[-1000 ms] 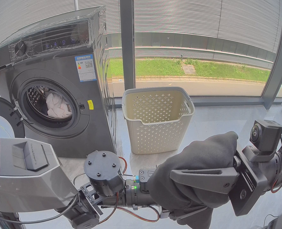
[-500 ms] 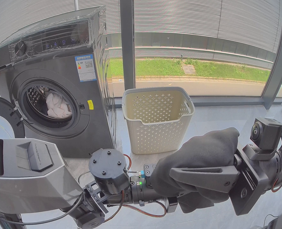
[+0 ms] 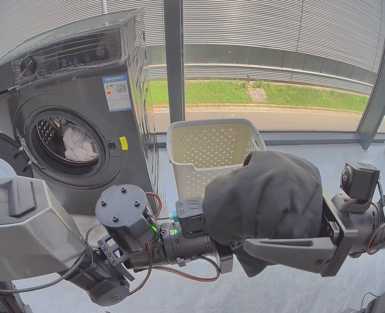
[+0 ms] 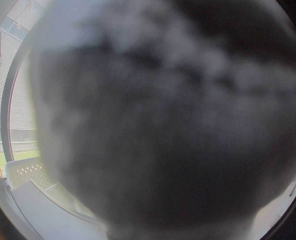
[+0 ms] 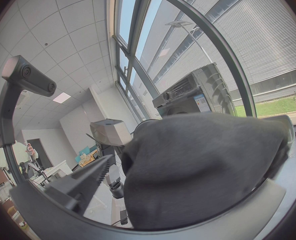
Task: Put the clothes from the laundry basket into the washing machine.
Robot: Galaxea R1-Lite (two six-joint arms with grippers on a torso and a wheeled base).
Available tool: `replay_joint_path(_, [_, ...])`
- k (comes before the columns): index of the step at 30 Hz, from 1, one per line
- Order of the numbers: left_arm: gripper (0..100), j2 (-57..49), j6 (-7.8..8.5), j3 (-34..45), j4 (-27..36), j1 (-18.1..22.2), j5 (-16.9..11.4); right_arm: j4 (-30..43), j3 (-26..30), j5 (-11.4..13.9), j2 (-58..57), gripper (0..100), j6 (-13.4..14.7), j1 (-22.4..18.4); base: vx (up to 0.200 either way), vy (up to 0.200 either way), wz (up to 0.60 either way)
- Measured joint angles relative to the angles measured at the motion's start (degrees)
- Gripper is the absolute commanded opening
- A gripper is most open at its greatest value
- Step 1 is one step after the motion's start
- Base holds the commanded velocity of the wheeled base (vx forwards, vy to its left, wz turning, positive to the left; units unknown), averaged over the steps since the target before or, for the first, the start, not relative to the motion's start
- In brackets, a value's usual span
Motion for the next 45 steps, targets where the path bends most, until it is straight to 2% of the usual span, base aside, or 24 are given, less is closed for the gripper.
replay_joint_path(3, [0,-1.45,-0.15,0.38,0.02,1.16,0.13,0.00,2.95,-0.13,-0.22,100,0.10,-1.76,0.000,0.000,0.00])
replay_joint_path(7, [0,-3.85,-0.59,1.43,-0.38,4.33,0.22,0.33,11.30,-0.20,-1.18,100,0.11,-5.62,0.000,0.000,0.00])
replay_joint_path(11, [0,-7.19,-1.24,4.16,-0.27,10.67,0.16,0.55,19.43,-0.33,-2.73,100,0.05,-11.52,0.000,0.000,0.00])
replay_joint_path(14, [0,-9.97,-2.66,6.89,-0.11,15.59,0.21,0.24,22.69,-0.41,-3.89,100,-0.04,-16.68,0.000,0.000,0.00])
replay_joint_path(17, [0,-12.57,-4.25,9.31,-0.11,18.43,0.24,0.11,23.76,-0.55,-4.39,100,-0.34,-21.41,0.000,0.000,0.00])
replay_joint_path(21, [0,-15.10,-7.03,12.79,-0.11,21.00,1.15,0.09,22.36,-0.52,-4.74,100,-1.24,-25.41,0.000,0.000,0.00])
replay_joint_path(25, [0,-16.64,-11.40,18.44,-0.07,23.74,3.63,0.09,18.14,-0.35,-5.81,100,-1.67,-27.53,0.000,0.000,0.00])
replay_joint_path(29, [0,-17.25,-17.12,23.43,0.00,27.87,10.37,0.06,12.04,-0.13,-7.14,100,-1.68,-29.16,0.000,0.000,0.00])
replay_joint_path(32, [0,-17.36,-20.39,25.69,0.00,31.31,15.57,0.06,7.44,0.00,-7.89,100,-1.62,-30.37,0.000,0.000,0.00])
replay_joint_path(36, [0,-17.38,-21.76,28.25,0.11,36.44,21.13,0.05,2.43,0.09,-8.46,100,-1.10,-31.96,0.000,0.000,0.00])
replay_joint_path(42, [0,-16.42,-21.77,32.90,0.04,42.86,23.32,0.06,-0.55,0.07,-8.89,100,0.38,-34.87,0.000,0.000,0.00])
replay_joint_path(45, [0,-15.96,-21.08,32.83,0.02,44.73,23.45,0.06,-0.94,0.05,-9.02,100,0.62,-35.91,0.000,0.000,0.00])
